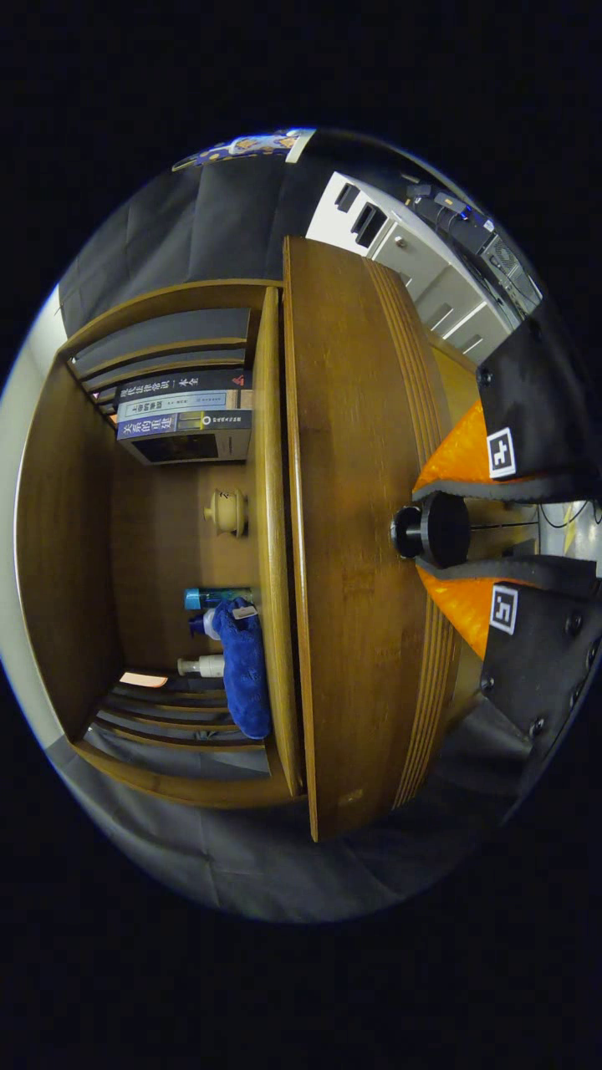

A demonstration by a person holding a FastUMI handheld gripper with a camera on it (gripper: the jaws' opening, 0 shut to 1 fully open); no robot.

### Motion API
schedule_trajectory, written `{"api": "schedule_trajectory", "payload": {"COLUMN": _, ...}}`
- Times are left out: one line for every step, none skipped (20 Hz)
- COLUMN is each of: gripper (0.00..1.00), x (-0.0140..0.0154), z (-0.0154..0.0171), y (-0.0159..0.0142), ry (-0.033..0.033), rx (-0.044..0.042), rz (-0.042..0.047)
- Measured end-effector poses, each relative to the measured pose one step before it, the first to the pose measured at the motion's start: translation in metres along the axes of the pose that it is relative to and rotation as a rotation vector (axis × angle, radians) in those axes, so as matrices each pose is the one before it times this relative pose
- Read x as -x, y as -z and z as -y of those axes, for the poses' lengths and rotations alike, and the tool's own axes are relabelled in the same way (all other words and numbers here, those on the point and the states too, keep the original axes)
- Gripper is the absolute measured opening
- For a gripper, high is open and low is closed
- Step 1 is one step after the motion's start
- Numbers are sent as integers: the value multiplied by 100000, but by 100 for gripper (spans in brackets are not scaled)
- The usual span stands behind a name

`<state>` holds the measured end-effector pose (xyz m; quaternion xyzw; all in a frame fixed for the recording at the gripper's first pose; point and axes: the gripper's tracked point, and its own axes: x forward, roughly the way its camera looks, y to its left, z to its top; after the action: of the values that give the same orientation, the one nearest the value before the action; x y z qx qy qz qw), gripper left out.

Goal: Pull open the drawer, take out the items inside it, and place them on the countertop above the cabinet.

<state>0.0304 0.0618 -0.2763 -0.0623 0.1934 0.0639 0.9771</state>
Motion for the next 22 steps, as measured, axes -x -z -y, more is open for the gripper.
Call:
{"api": "schedule_trajectory", "payload": {"gripper": 33, "x": 476, "z": 53, "y": 139, "ry": -504, "rx": 918, "rz": -178}}
{"api": "schedule_trajectory", "payload": {"gripper": 33, "x": 537, "z": 67, "y": 198, "ry": -50, "rx": 64, "rz": -131}}
{"api": "schedule_trajectory", "payload": {"gripper": 33, "x": 463, "z": 103, "y": 137, "ry": 134, "rx": -529, "rz": -191}}
{"api": "schedule_trajectory", "payload": {"gripper": 33, "x": 531, "z": -54, "y": 136, "ry": -58, "rx": -352, "rz": -79}}
{"api": "schedule_trajectory", "payload": {"gripper": 33, "x": 542, "z": 7, "y": 124, "ry": -363, "rx": -65, "rz": 121}}
{"api": "schedule_trajectory", "payload": {"gripper": 33, "x": 459, "z": -42, "y": 138, "ry": -603, "rx": 624, "rz": -5}}
{"api": "schedule_trajectory", "payload": {"gripper": 33, "x": 497, "z": -27, "y": 167, "ry": -281, "rx": 787, "rz": -210}}
{"api": "schedule_trajectory", "payload": {"gripper": 33, "x": 364, "z": 66, "y": 138, "ry": 79, "rx": 395, "rz": 68}}
{"api": "schedule_trajectory", "payload": {"gripper": 33, "x": 334, "z": -41, "y": 142, "ry": 130, "rx": -26, "rz": -37}}
{"api": "schedule_trajectory", "payload": {"gripper": 33, "x": 480, "z": 46, "y": 67, "ry": 294, "rx": -335, "rz": 89}}
{"api": "schedule_trajectory", "payload": {"gripper": 33, "x": 475, "z": 41, "y": 255, "ry": 168, "rx": -256, "rz": -139}}
{"api": "schedule_trajectory", "payload": {"gripper": 33, "x": 523, "z": -14, "y": 333, "ry": 78, "rx": 21, "rz": -350}}
{"api": "schedule_trajectory", "payload": {"gripper": 33, "x": 387, "z": 37, "y": 494, "ry": -46, "rx": -172, "rz": -877}}
{"api": "schedule_trajectory", "payload": {"gripper": 33, "x": 736, "z": -18, "y": 105, "ry": -377, "rx": -229, "rz": 398}}
{"api": "schedule_trajectory", "payload": {"gripper": 33, "x": 215, "z": -53, "y": -19, "ry": -14, "rx": 397, "rz": 272}}
{"api": "schedule_trajectory", "payload": {"gripper": 33, "x": 813, "z": -42, "y": 586, "ry": -171, "rx": 806, "rz": -929}}
{"api": "schedule_trajectory", "payload": {"gripper": 33, "x": 202, "z": 18, "y": -86, "ry": 34, "rx": -32, "rz": 423}}
{"api": "schedule_trajectory", "payload": {"gripper": 33, "x": 540, "z": -109, "y": 257, "ry": -125, "rx": -464, "rz": -1074}}
{"api": "schedule_trajectory", "payload": {"gripper": 33, "x": 457, "z": -84, "y": 109, "ry": -195, "rx": -715, "rz": -7}}
{"api": "schedule_trajectory", "payload": {"gripper": 33, "x": 441, "z": -97, "y": 183, "ry": -406, "rx": -173, "rz": -462}}
{"api": "schedule_trajectory", "payload": {"gripper": 33, "x": 307, "z": -59, "y": 91, "ry": -533, "rx": 413, "rz": 25}}
{"api": "schedule_trajectory", "payload": {"gripper": 33, "x": 439, "z": -48, "y": 171, "ry": -288, "rx": 513, "rz": -305}}
